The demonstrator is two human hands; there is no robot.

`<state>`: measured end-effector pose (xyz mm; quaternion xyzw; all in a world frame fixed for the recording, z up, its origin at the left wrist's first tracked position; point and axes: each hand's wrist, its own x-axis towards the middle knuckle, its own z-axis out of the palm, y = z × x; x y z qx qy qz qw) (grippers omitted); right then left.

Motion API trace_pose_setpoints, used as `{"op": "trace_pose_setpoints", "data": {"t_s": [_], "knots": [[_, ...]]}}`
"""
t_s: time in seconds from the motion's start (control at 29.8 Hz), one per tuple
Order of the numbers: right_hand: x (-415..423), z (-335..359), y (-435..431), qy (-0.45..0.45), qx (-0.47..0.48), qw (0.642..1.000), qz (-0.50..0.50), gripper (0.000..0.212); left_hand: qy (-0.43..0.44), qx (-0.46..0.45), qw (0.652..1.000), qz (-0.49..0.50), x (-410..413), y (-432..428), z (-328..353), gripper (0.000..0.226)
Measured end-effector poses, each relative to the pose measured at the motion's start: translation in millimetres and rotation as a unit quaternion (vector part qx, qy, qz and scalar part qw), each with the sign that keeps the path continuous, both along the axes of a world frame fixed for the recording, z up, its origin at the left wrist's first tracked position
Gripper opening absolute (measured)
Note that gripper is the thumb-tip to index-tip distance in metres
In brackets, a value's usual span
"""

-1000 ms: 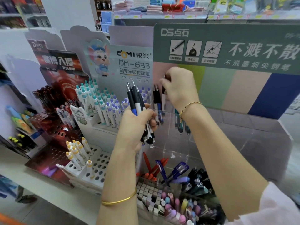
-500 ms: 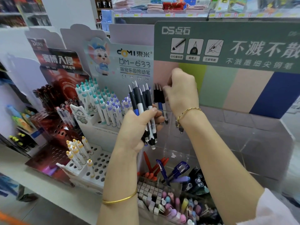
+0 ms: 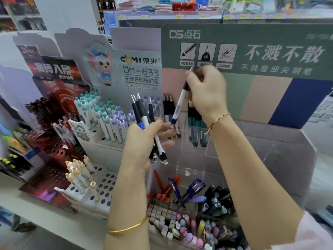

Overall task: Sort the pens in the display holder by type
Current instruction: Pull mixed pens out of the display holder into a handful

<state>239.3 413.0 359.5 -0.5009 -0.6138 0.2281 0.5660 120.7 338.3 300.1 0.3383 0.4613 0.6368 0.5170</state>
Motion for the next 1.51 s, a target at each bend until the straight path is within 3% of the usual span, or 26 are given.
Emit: {"op": "trace_pose_setpoints", "data": {"t_s": [0.1,0.23,0.37,0.5,0.7,0.87,0.97,1.04,1.14,1.27,1.34,1.44,1.51], "knots": [[2,6,0,0.009,0.075,0.996,-0.046,0.016,0.028,0.011,0.999,0.03,-4,-3,0,0.009],[-7,6,-1,-0.063,0.112,0.99,-0.061,0.016,0.033,0.01,0.999,0.027,-3,-4,1,0.013],[-12,-7,4,-0.192,0.065,0.978,-0.048,0.019,0.023,0.001,1.0,0.013,3,-5,-3,0.015],[-14,-16,3,-0.362,0.009,0.927,-0.096,0.033,0.021,0.002,1.0,-0.012,4,-2,-3,0.012],[-22,-28,5,-0.438,-0.02,0.888,-0.142,0.041,0.006,0.0,1.0,-0.026,5,1,-6,0.009],[-14,-22,-3,-0.358,-0.004,0.927,-0.11,0.021,-0.007,-0.003,1.0,-0.029,4,3,-8,0.006],[-9,-19,-7,-0.225,-0.006,0.974,0.014,0.046,-0.004,0.005,0.999,-0.037,4,4,-8,0.006],[-7,-19,-12,-0.191,-0.039,0.975,0.108,0.05,0.007,0.016,0.999,-0.045,6,5,-8,0.009],[-5,-18,-15,-0.149,-0.061,0.972,0.169,0.041,-0.001,0.026,0.998,-0.053,9,6,-7,0.02],[0,-12,-5,-0.023,-0.027,0.996,0.082,0.031,-0.034,0.026,0.999,0.005,5,8,-7,0.019],[2,-9,3,0.014,0.034,0.999,0.004,0.03,-0.001,0.02,0.999,0.039,2,6,-8,0.019],[1,-7,1,0.009,0.125,0.991,-0.05,0.031,0.047,0.013,0.998,0.048,0,2,-9,0.017],[-4,-8,-1,-0.052,0.142,0.987,-0.049,0.026,0.071,0.01,0.997,0.043,1,0,-8,0.016]]}}
